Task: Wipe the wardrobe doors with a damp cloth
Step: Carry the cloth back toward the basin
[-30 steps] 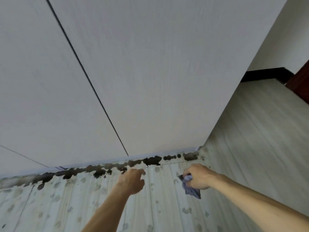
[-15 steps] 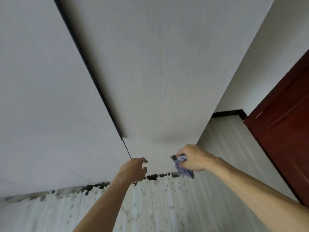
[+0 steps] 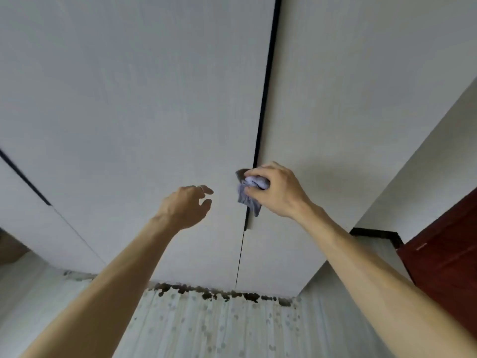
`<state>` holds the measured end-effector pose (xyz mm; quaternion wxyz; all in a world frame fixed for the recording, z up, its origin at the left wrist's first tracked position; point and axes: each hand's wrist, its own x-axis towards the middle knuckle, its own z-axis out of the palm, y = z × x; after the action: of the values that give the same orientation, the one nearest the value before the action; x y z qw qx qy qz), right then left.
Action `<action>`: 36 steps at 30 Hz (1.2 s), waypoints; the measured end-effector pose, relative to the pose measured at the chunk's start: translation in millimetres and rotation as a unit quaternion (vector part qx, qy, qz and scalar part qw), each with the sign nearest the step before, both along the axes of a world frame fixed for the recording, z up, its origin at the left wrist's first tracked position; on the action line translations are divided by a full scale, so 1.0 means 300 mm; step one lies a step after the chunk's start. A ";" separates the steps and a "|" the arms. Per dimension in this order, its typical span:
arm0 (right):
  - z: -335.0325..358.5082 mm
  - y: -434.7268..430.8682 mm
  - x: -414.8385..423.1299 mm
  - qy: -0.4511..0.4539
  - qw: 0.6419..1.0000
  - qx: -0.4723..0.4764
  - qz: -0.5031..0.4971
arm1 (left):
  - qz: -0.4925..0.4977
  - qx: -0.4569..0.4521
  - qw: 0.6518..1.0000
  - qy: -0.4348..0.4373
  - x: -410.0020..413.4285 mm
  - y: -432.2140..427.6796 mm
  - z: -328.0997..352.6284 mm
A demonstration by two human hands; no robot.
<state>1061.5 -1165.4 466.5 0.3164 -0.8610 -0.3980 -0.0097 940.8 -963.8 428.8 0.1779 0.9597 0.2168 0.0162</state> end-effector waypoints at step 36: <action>-0.537 2.704 -1.673 0.070 0.812 -0.148 0.560 | 0.626 -0.158 0.760 0.072 -2.085 1.788 -0.420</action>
<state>559.5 -354.2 305.6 0.1629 -0.5242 -0.7846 0.2883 315.2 -427.3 302.9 0.2614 0.5669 0.7809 0.0204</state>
